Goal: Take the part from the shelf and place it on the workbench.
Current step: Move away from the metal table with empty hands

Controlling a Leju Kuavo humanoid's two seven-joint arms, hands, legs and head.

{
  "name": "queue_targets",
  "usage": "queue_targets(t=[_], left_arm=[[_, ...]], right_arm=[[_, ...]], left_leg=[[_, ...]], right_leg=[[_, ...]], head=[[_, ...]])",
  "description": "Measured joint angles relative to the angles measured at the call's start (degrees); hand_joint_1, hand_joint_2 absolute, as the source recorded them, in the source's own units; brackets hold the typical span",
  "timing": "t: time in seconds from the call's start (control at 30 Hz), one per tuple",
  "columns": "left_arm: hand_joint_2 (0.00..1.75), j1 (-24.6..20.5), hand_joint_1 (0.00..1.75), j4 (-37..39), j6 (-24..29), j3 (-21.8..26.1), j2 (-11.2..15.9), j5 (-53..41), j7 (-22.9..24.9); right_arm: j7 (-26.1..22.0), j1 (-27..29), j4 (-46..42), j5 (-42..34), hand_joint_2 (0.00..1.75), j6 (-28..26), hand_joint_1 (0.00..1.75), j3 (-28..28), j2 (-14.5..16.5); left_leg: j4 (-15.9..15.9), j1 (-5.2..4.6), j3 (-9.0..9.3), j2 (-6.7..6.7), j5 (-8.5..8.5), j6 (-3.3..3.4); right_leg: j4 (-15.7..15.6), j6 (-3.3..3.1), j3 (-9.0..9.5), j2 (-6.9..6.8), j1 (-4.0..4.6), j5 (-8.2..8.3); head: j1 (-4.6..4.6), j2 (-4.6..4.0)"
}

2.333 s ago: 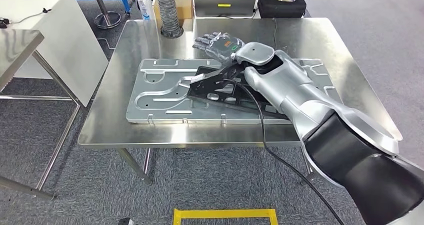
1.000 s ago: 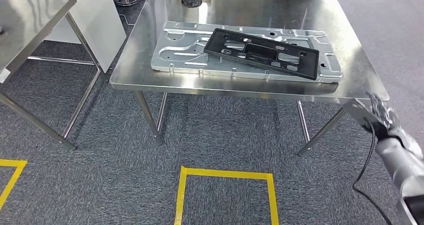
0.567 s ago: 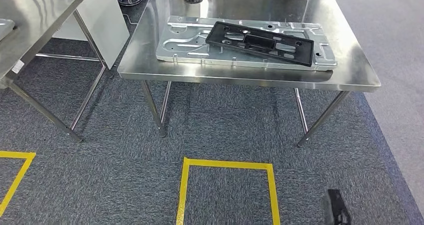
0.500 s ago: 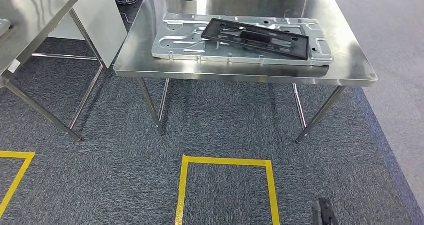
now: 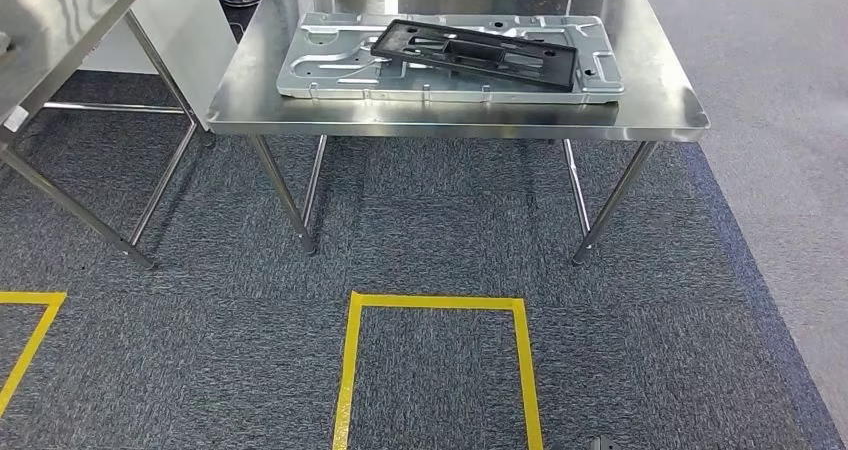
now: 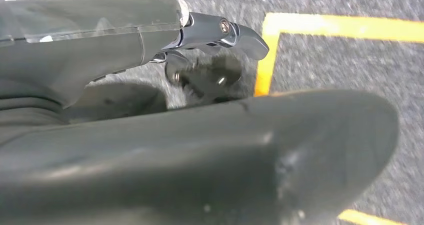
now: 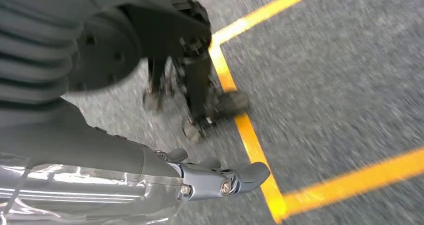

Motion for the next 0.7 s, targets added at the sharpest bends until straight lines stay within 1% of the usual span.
queue_targets(t=[0.03, 0.07, 0.1, 0.13, 0.17, 0.2, 0.23, 0.27, 0.3, 0.33, 0.37, 0.4, 0.43, 0.47, 0.5, 0.53, 0.57, 0.6, 0.63, 0.67, 0.7], left_arm=[[0.00, -0.14, 0.00, -0.01, 0.09, -0.03, 0.13, -0.01, 0.00], [0.00, -0.33, 0.00, -0.02, 0.17, -0.07, 0.26, -0.02, -0.01], [0.00, -0.51, 0.00, -0.03, 0.23, -0.12, 0.38, -0.04, 0.01], [0.00, -0.66, 0.00, -0.03, 0.27, -0.19, 0.48, -0.07, 0.03], [0.00, -0.70, 0.00, -0.04, 0.29, -0.26, 0.47, -0.10, 0.08], [0.00, -0.71, 0.00, -0.04, 0.32, -0.32, 0.44, -0.14, 0.17], [0.00, -0.73, 0.00, -0.04, 0.33, -0.37, 0.40, -0.16, 0.26], [0.00, -0.72, 0.00, -0.04, 0.35, -0.40, 0.31, -0.18, 0.35], [0.00, -0.70, 0.00, -0.04, 0.34, -0.42, 0.20, -0.18, 0.44], [0.00, -0.63, 0.00, -0.04, 0.33, -0.44, 0.10, -0.19, 0.52], [0.00, -0.54, 0.00, -0.04, 0.33, -0.45, -0.01, -0.19, 0.59], [0.00, -0.47, 0.00, -0.04, 0.33, -0.46, -0.06, -0.19, 0.65], [0.00, -0.42, 0.00, -0.04, 0.33, -0.48, -0.10, -0.22, 0.71], [0.00, -0.39, 0.00, -0.04, 0.34, -0.50, -0.14, -0.28, 0.78], [0.00, -0.39, 0.00, -0.04, 0.35, -0.52, -0.14, -0.38, 0.86], [0.00, -0.38, 0.00, -0.04, 0.38, -0.56, -0.14, -0.48, 0.93], [0.00, -0.37, 0.00, -0.04, 0.40, -0.62, -0.14, -0.56, 0.98], [0.00, -0.37, 0.00, -0.04, 0.43, -0.68, -0.13, -0.61, 1.02], [0.00, -0.35, 0.00, -0.04, 0.45, -0.73, -0.13, -0.62, 1.05], [0.00, -0.27, 0.00, -0.04, 0.45, -0.78, -0.14, -0.62, 1.09], [0.00, -0.19, 0.00, -0.04, 0.45, -0.80, -0.14, -0.62, 1.13]], right_arm=[[-0.03, -0.07, 0.02, 0.05, 1.75, 0.04, 0.00, -0.24, 0.45], [-0.04, -0.15, 0.03, 0.17, 1.75, 0.01, 0.00, -0.39, 0.96], [-0.05, -0.26, 0.04, 0.37, 1.75, -0.04, 0.00, -0.51, 1.40], [-0.06, -0.36, 0.05, 0.64, 1.75, -0.15, 0.00, -0.59, 1.68], [-0.05, -0.41, 0.09, 1.01, 1.75, -0.34, 0.00, -0.65, 1.98], [-0.03, -0.46, 0.13, 1.52, 1.75, -0.66, 0.00, -0.68, 2.15], [0.02, -0.48, 0.19, 2.02, 1.75, -0.98, 0.00, -0.67, 2.27], [0.12, -0.47, 0.25, 2.53, 1.75, -1.27, 0.00, -0.66, 2.36], [0.25, -0.49, 0.30, 2.95, 1.75, -1.54, 0.00, -0.65, 2.39], [0.38, -0.49, 0.33, 3.22, 1.75, -1.68, 0.00, -0.62, 2.43], [0.49, -0.50, 0.36, 3.54, 1.75, -1.81, 0.00, -0.58, 2.46], [0.55, -0.50, 0.36, 3.85, 1.75, -1.91, 0.00, -0.49, 2.48], [0.60, -0.51, 0.36, 4.29, 1.75, -1.95, 0.00, -0.34, 2.51], [0.70, -0.55, 0.36, 4.79, 1.75, -1.95, 0.00, -0.14, 2.53], [0.84, -0.62, 0.36, 5.25, 1.75, -1.95, 0.00, 0.08, 2.57], [0.99, -0.75, 0.36, 5.66, 1.75, -1.93, 0.00, 0.32, 2.66], [1.10, -0.92, 0.36, 5.96, 1.75, -1.89, 0.00, 0.53, 2.73], [1.15, -1.05, 0.36, 6.16, 1.75, -1.84, 0.00, 0.72, 2.81], [1.17, -1.15, 0.36, 6.35, 1.75, -1.74, 0.00, 0.91, 2.87], [1.17, -1.17, 0.38, 6.51, 1.75, -1.62, 0.00, 1.05, 2.88], [1.18, -1.17, 0.42, 6.67, 1.75, -1.52, 0.00, 1.19, 2.90]], left_leg=[[-4.95, -0.65, 3.67, 0.00, 0.10, 0.82], [-9.47, -1.12, 6.67, 0.03, -0.39, 1.35], [-12.58, -1.52, 8.54, 0.04, -0.97, 1.71], [-14.67, -1.76, 9.55, 0.07, -1.34, 1.97], [-15.41, -1.77, 9.49, 0.10, -0.63, 2.03], [-15.71, -1.68, 9.11, 0.21, 0.33, 2.21], [-16.15, -1.49, 8.63, 0.33, 1.24, 2.47], [-16.37, -1.27, 7.89, 0.44, 2.17, 2.58], [-16.26, -1.14, 6.95, 0.53, 2.91, 2.64], [-15.94, -1.10, 5.86, 0.55, 3.52, 2.66], [-15.48, -1.06, 4.70, 0.61, 4.11, 2.52], [-14.93, -0.98, 3.47, 0.68, 4.66, 2.35], [-14.27, -0.85, 2.15, 0.75, 5.15, 2.13], [-13.47, -0.68, 0.78, 0.78, 5.57, 1.85], [-12.59, -0.52, -0.48, 0.80, 5.88, 1.58], [-11.61, -0.45, -1.68, 0.80, 6.09, 1.27], [-10.76, -0.40, -2.60, 0.80, 6.33, 0.93], [-10.15, -0.38, -3.22, 0.82, 6.61, 0.55], [-9.79, -0.34, -3.67, 0.84, 7.00, 0.16], [-9.70, -0.23, -3.90, 0.83, 7.44, -0.21], [-9.49, -0.03, -4.21, 0.71, 7.36, -0.59]], right_leg=[[0.00, 0.12, -0.39, 0.00, -0.11, 0.54], [-0.01, 0.30, -0.61, -0.05, -0.27, 1.04], [-0.15, 0.55, -0.71, -0.15, -0.50, 1.60], [-0.41, 0.85, -0.76, -0.24, -0.67, 2.29], [-0.75, 1.11, -0.79, -0.27, -0.70, 2.88], [-0.86, 1.37, -0.92, -0.22, -0.71, 2.80], [-0.18, 1.60, -1.29, -0.11, -0.67, 1.55], [1.76, 1.85, -1.92, -0.02, -0.68, -0.97], [4.98, 2.15, -2.79, 0.03, -0.81, -4.26], [8.95, 2.47, -3.68, 0.04, -0.99, -7.28], [12.81, 2.82, -4.31, 0.04, -1.20, -9.03], [15.49, 3.17, -4.37, 0.03, -1.43, -9.11], [16.39, 3.51, -3.60, 0.03, -1.68, -7.92], [15.25, 3.83, -1.79, 0.01, -1.95, -6.21], [12.45, 4.15, 0.84, -0.01, -2.26, -5.00], [8.28, 4.38, 4.00, 0.01, -2.37, -5.14], [4.55, 4.17, 6.62, 0.08, -2.34, -6.02], [1.90, 3.79, 8.23, 0.14, -2.23, -7.10], [0.40, 3.23, 8.90, 0.23, -1.93, -7.87], [0.26, 2.48, 8.60, 0.24, -1.81, -7.71], [0.26, 1.97, 8.08, 0.15, -1.76, -7.18]], head=[[0.00, 0.00], [0.00, 0.00], [0.01, 0.00], [0.01, 0.00], [0.01, 0.00], [0.02, 0.00], [0.02, 0.00], [0.02, 0.00], [0.02, 0.00], [0.02, 0.00], [0.02, 0.00], [0.02, 0.00], [0.02, 0.00], [0.02, 0.00], [0.02, 0.00], [0.02, 0.00], [0.01, 0.00], [-0.01, 0.00], [-0.02, 0.00], [-0.02, 0.00], [-0.02, 0.00]])
